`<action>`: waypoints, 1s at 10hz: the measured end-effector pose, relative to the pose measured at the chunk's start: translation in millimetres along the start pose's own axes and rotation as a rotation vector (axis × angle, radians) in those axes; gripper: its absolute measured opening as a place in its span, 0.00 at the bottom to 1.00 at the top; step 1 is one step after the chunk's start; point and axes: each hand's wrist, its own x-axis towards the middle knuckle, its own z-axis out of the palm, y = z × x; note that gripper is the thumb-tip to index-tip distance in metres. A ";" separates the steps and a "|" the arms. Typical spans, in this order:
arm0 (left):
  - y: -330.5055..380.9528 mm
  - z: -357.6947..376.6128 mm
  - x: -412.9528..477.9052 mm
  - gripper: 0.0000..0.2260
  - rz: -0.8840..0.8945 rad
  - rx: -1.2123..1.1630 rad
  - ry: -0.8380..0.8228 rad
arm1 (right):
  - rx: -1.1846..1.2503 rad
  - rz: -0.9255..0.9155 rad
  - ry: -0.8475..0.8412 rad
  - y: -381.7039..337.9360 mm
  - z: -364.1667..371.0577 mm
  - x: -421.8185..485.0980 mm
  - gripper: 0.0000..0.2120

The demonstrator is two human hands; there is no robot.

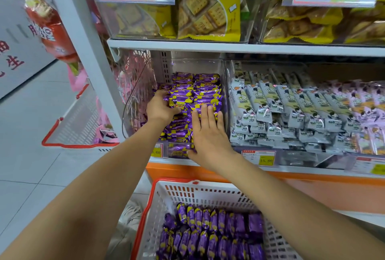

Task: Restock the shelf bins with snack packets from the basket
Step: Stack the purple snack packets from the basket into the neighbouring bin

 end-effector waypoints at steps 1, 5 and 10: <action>1.5 -1.0 -1.3 0.32 -0.025 -0.003 -0.035 | -0.002 -0.001 -0.002 -0.2 1.3 0.1 0.49; 4.1 -37.7 -46.5 0.22 0.129 0.087 -0.032 | 0.038 -0.105 0.123 -1.8 -6.1 -14.8 0.48; -105.4 23.3 -239.6 0.08 0.226 0.257 -0.269 | 0.279 -0.098 -0.121 34.9 92.8 -148.4 0.13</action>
